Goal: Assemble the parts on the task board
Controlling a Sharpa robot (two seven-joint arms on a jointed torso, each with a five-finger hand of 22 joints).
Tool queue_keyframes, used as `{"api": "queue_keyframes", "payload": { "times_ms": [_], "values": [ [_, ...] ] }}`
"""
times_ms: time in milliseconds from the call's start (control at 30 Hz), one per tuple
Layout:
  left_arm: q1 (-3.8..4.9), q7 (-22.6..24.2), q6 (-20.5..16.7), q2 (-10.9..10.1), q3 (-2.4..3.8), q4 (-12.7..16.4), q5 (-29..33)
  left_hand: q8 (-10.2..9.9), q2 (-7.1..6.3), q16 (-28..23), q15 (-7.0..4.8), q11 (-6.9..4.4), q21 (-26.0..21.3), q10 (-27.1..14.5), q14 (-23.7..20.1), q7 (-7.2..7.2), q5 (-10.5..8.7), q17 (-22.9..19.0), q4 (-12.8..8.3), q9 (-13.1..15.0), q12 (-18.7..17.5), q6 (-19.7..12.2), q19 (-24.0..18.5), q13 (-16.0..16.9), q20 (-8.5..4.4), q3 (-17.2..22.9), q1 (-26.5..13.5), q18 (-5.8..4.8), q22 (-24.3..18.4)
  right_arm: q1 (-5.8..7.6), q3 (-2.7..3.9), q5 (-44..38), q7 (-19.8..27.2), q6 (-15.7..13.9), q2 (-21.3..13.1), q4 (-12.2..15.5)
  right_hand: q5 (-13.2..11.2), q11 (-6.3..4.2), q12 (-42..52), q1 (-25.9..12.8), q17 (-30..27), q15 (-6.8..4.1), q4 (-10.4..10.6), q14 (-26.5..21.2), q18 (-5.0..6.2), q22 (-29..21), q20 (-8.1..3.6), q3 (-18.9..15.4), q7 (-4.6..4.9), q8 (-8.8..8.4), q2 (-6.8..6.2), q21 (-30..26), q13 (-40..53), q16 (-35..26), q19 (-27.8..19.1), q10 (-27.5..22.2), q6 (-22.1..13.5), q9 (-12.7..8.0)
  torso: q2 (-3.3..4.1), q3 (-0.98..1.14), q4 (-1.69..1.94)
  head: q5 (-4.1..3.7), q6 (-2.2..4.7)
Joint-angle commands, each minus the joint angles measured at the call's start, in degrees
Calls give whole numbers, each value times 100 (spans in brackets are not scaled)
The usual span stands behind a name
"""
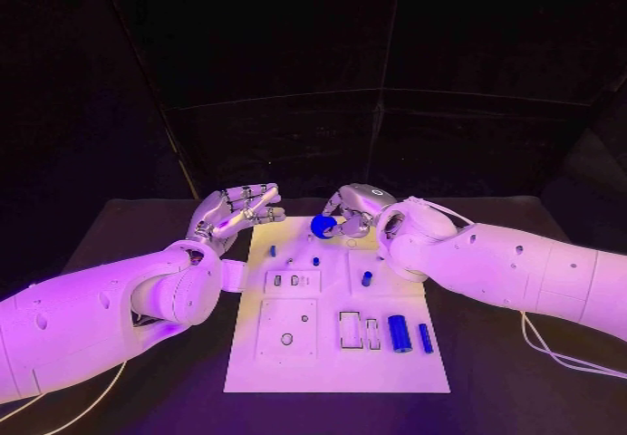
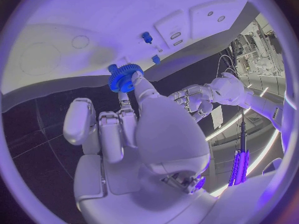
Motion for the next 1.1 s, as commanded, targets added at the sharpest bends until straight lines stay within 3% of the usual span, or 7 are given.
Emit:
{"api": "queue_keyframes", "payload": {
  "times_ms": [33, 433, 667, 900, 1100],
  "values": [
    [10, 43, 35, 16, 5, 7, -42, -27, 15, -30, 25, 38, -31, -3, 17, 260, 22, -8, -50, -7, -26, 49, 19, -6, 16, 0, 56, 53, -7, 10, 1, -428, -51, -251, 158, -108, -18, 3, 19, -51, 1184, -32, 56, 518, -36, 5, -8, 23, -121, -10, 3, 35, 633, 33, 30, 30, 260, 41, 1, 3, -4, 10, -6],
    [10, 55, 16, 43, 6, -13, -42, -27, 15, -30, 25, 38, -31, -3, 17, 260, 22, -8, -50, -7, -26, 49, 19, -6, 16, 0, 56, 53, -7, -73, -1, -642, -119, -91, 678, -527, -16, 2, 23, -53, 1185, -32, 54, 518, -37, 7, -8, 36, -122, -18, 4, 36, 638, 34, 31, 33, 256, 38, -3, 4, -8, 22, -52],
    [10, 62, 11, 50, 6, -21, -42, -30, 15, -34, 25, 38, -34, -1, 17, 260, 22, -8, -59, -8, -29, 48, 18, -5, 16, -1, 64, 53, -9, -116, -5, -719, -173, 202, 801, -704, -36, 9, 20, -86, 1181, -29, 57, 517, -37, 9, -6, 45, -113, -43, -26, 36, 638, 32, 32, 31, 243, 30, -4, 5, -9, 9, -66],
    [10, 71, 6, 59, 6, -32, -42, -31, 15, -35, 26, 37, -35, 0, 17, 260, 22, -9, -61, -8, -30, 47, 17, -5, 16, -2, 66, 53, -10, -170, -7, -767, -186, 316, 867, -809, -47, 12, 5, -101, 1186, -27, 60, 518, -38, 14, -5, 50, -110, -53, -34, 37, 625, 34, 34, 20, 239, 28, -2, 12, -15, 8, -73],
    [10, 72, 4, 64, 6, -34, -42, -31, 15, -35, 26, 37, -35, 0, 17, 260, 22, -9, -61, -8, -30, 47, 17, -5, 16, -2, 66, 53, -10, -183, -7, -814, -222, 396, 878, -830, -60, 16, 6, -125, 1183, -24, 68, 517, -39, 15, -2, 55, -106, -63, -45, 37, 627, 33, 34, 19, 239, 25, -4, 7, -13, 2, -84]
  ]
}}
